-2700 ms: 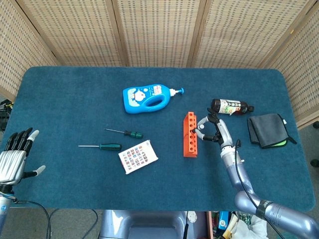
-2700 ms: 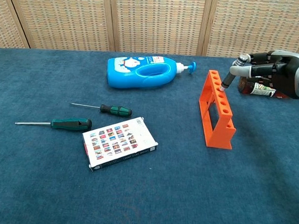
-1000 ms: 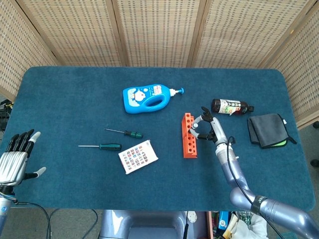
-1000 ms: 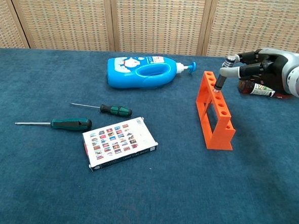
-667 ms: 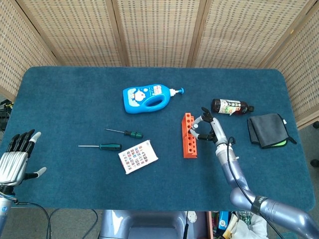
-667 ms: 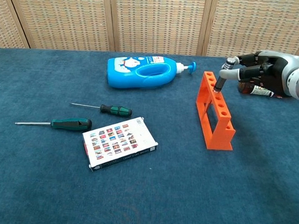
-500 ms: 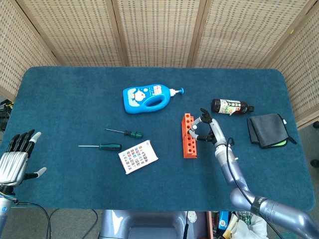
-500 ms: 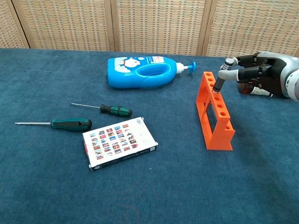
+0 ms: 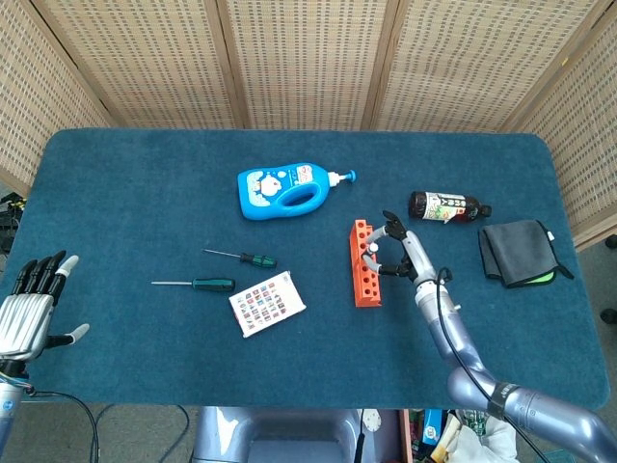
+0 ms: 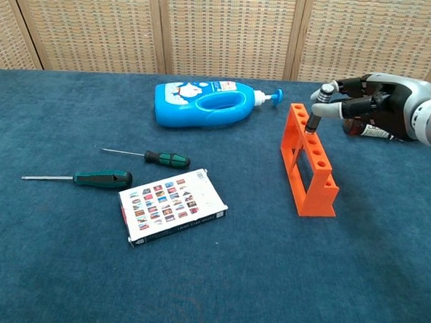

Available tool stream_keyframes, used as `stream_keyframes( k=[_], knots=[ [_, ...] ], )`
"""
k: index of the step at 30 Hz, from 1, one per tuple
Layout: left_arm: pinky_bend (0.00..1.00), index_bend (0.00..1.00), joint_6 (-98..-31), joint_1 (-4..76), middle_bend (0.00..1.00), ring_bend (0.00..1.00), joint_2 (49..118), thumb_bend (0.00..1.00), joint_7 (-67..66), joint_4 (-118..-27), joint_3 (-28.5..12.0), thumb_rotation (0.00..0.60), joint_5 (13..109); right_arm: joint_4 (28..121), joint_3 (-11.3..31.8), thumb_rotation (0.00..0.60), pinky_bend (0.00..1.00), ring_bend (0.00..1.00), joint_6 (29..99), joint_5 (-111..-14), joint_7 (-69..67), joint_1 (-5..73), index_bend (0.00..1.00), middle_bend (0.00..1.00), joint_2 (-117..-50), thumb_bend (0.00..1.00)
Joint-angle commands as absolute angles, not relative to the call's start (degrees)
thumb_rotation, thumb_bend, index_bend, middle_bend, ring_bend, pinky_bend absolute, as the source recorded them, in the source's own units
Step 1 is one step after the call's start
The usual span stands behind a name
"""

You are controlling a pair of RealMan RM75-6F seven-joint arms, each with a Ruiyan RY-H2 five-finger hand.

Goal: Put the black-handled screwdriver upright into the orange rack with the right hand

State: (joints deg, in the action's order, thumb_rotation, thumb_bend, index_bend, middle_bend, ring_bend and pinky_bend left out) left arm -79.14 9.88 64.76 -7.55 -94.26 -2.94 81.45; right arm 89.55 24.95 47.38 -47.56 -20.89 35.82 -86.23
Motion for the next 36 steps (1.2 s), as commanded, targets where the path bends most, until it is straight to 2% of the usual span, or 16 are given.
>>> stream_keyframes(
  k=[1,7,18,36],
  knots=[
    [0.00,0.00,-79.1,9.9,0.00,0.00,64.8,0.00,-7.5,-94.2,-2.9,0.600,81.5,89.7,25.1,0.600,0.00,0.00,47.5,-47.8,-21.2,35.7,0.35,0.00,-86.1,0.22],
    [0.00,0.00,-79.2,9.9,0.00,0.00,64.8,0.00,-7.6,-94.2,-2.9,0.600,81.4,90.0,25.0,0.600,0.00,0.00,47.2,-48.3,-21.8,35.5,0.26,0.00,-85.7,0.17],
    [0.00,0.00,-79.5,9.7,0.00,0.00,64.7,0.00,-7.2,-94.3,-2.9,0.600,81.7,91.0,25.1,0.600,0.00,0.00,47.8,-48.6,-23.4,34.5,0.26,0.00,-85.0,0.17],
    [0.00,0.00,-80.9,9.4,0.00,0.00,64.8,0.00,-6.6,-94.6,-2.9,0.600,83.3,95.8,24.9,0.600,0.00,0.00,49.8,-54.7,-30.5,29.3,0.26,0.00,-81.0,0.17]
  ],
)
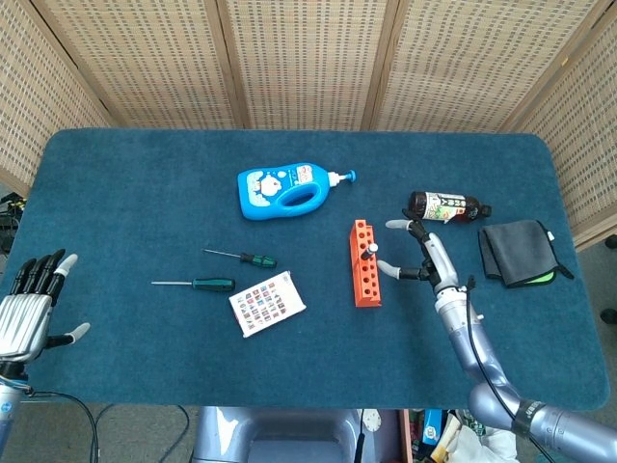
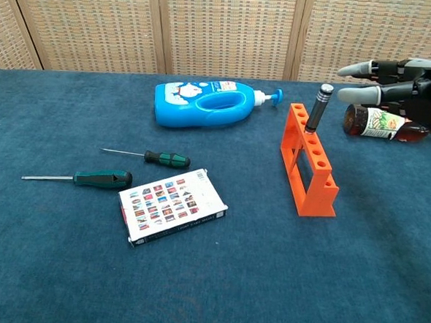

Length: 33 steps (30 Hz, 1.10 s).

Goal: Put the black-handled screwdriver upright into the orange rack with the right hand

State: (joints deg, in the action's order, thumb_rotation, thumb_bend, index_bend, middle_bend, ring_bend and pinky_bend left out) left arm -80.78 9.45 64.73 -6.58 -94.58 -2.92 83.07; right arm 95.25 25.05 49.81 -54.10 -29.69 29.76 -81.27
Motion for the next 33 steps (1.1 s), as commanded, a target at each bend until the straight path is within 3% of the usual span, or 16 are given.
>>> stream_keyframes(
  k=[1,9,33],
  knots=[
    [0.00,0.00,-80.9,9.5,0.00,0.00,64.8,0.00,-6.6,-94.5,-2.8,0.600,83.5,95.9,24.7,0.600,0.00,0.00,49.8,-55.0,-30.7,29.2,0.26,0.00,-80.9,0.17],
    [0.00,0.00,-80.8,9.5,0.00,0.00,65.2,0.00,-7.1,-94.4,-2.6,0.600,84.0,94.6,23.3,0.600,0.00,0.00,51.1,-55.8,-28.2,29.3,0.26,0.00,-81.4,0.16],
    [0.00,0.00,-80.5,11.0,0.00,0.00,65.5,0.00,-6.8,-95.2,-3.6,0.600,84.7,88.1,25.1,0.600,0.00,0.00,48.8,-48.9,-25.4,33.2,0.26,0.00,-84.8,0.16]
  ],
)
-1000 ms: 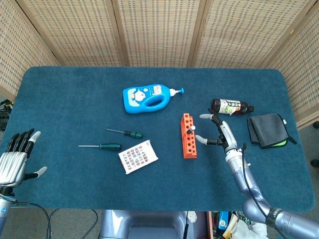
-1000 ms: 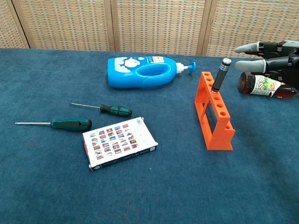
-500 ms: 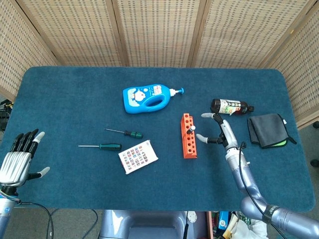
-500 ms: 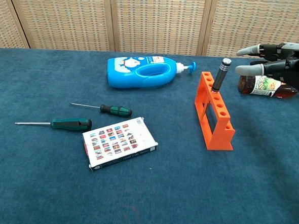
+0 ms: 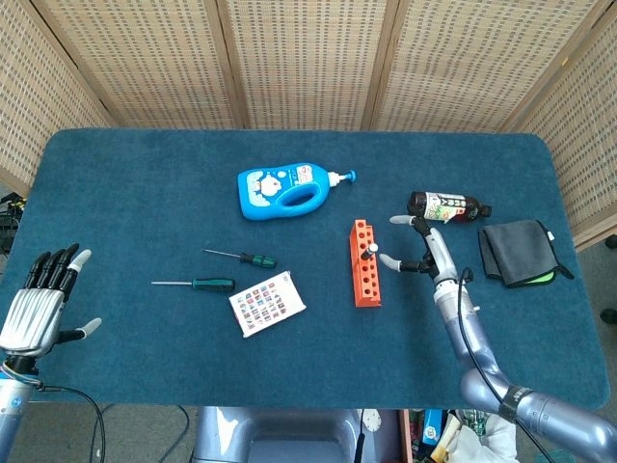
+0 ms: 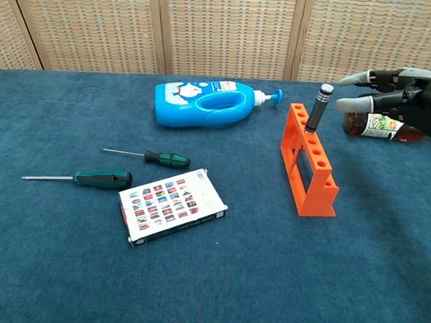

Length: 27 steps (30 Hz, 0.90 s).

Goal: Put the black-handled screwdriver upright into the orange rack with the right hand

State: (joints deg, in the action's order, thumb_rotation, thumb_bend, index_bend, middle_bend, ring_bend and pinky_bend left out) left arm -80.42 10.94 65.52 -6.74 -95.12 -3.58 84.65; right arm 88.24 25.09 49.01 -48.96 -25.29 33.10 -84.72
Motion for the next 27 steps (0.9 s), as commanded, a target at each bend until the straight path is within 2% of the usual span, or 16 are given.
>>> stream_keyframes(
  k=[1,27],
  knots=[
    [0.00,0.00,-80.5,11.0,0.00,0.00,65.6,0.00,-6.8,-95.2,-3.6,0.600,84.7,88.0,25.2,0.600,0.00,0.00,48.8,-48.9,-25.5,33.2,0.26,0.00,-84.8,0.16],
    [0.00,0.00,-80.9,10.8,0.00,0.00,65.4,0.00,-6.5,-95.1,-3.8,0.600,84.1,89.4,25.1,0.600,0.00,0.00,49.1,-49.8,-24.8,33.7,0.26,0.00,-85.7,0.16]
  ],
)
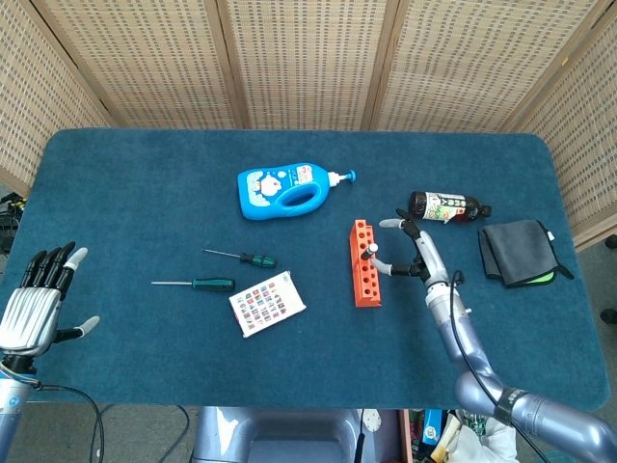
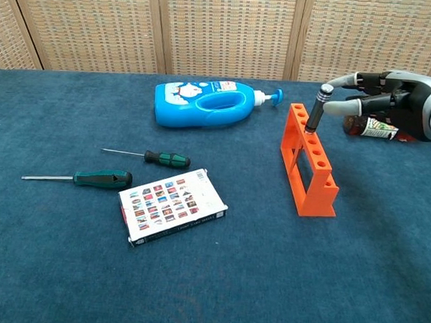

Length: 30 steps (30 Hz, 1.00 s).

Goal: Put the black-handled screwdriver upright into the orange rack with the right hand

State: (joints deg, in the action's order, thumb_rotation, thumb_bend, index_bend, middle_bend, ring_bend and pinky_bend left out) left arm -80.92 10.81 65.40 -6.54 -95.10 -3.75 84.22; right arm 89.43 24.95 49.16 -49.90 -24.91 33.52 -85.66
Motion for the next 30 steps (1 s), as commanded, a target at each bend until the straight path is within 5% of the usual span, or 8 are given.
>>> stream_keyframes(
  k=[1,30],
  knots=[
    [0.00,0.00,-80.9,10.8,0.00,0.00,65.4,0.00,-6.5,-95.0,-3.8,0.600,84.1,89.4,25.1,0.600,0.00,0.00,49.1,-49.7,-24.8,33.8,0.26,0.00,-85.8,0.16],
    [0.00,0.00,-81.1,10.7,0.00,0.00,65.6,0.00,-7.2,-95.0,-3.9,0.600,83.6,85.6,26.5,0.600,0.00,0.00,45.8,-49.9,-27.4,35.1,0.26,0.00,-86.2,0.16]
  ],
)
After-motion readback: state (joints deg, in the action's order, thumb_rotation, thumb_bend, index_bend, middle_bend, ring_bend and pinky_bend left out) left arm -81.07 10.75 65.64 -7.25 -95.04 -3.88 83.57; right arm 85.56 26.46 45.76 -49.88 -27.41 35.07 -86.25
